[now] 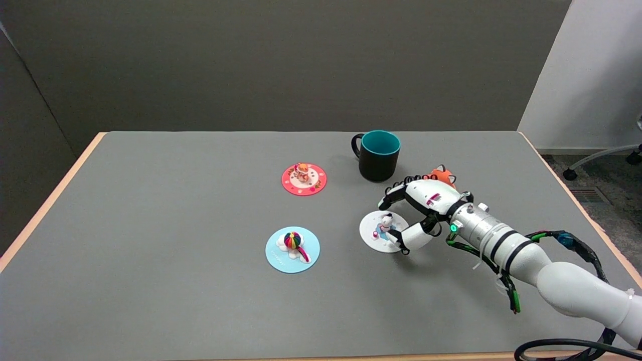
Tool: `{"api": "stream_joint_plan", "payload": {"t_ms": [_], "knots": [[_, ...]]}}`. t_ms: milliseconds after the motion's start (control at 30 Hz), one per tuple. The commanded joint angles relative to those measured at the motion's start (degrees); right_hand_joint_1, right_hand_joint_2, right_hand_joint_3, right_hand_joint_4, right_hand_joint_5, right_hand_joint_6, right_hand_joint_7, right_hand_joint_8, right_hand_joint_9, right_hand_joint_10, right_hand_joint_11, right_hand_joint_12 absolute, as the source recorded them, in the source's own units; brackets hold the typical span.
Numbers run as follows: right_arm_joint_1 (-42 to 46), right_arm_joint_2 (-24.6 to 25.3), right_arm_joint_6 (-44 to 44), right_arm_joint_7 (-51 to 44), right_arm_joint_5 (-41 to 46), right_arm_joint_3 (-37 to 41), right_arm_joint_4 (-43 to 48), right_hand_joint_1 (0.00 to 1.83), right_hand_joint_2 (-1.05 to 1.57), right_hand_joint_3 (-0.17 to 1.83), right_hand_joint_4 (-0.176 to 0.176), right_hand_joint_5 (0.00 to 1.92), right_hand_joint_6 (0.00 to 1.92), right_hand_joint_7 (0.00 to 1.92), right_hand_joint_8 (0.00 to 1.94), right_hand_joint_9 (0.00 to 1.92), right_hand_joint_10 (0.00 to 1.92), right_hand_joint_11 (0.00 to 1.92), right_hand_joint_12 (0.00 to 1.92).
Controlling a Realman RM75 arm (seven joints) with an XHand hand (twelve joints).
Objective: Pick up the white cup lid.
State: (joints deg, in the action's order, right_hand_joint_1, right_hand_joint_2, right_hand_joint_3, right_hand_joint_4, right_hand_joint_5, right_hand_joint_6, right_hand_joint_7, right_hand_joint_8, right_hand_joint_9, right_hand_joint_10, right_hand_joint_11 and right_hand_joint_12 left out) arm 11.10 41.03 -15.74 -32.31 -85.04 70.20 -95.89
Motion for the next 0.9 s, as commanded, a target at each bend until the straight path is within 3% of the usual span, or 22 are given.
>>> {"api": "stream_joint_plan", "payload": {"t_ms": [33, 167, 533, 900], "knots": [[-0.3, -0.2, 1.9, -0.2, -2.0, 1.1, 1.6, 0.92, 0.44, 1.0, -0.025, 0.75, 0.26, 0.67, 0.18, 0.59, 0.19, 0.43, 0.29], [-0.3, -0.2, 1.8, -0.3, -2.0, 1.1, 1.2, 0.93, 0.45, 0.99, -0.032, 0.77, 0.29, 0.68, 0.18, 0.59, 0.19, 0.43, 0.29], [-0.2, -0.2, 1.3, -0.3, -2.1, 0.3, 0.2, 0.92, 0.54, 0.9, 0.007, 0.86, 0.5, 0.77, 0.22, 0.6, 0.19, 0.45, 0.25], [0.0, 0.0, 1.0, -0.4, -2.1, -0.1, -0.1, 0.86, 0.56, 0.94, -0.004, 0.84, 0.59, 0.78, 0.26, 0.61, 0.18, 0.42, 0.3]]}}
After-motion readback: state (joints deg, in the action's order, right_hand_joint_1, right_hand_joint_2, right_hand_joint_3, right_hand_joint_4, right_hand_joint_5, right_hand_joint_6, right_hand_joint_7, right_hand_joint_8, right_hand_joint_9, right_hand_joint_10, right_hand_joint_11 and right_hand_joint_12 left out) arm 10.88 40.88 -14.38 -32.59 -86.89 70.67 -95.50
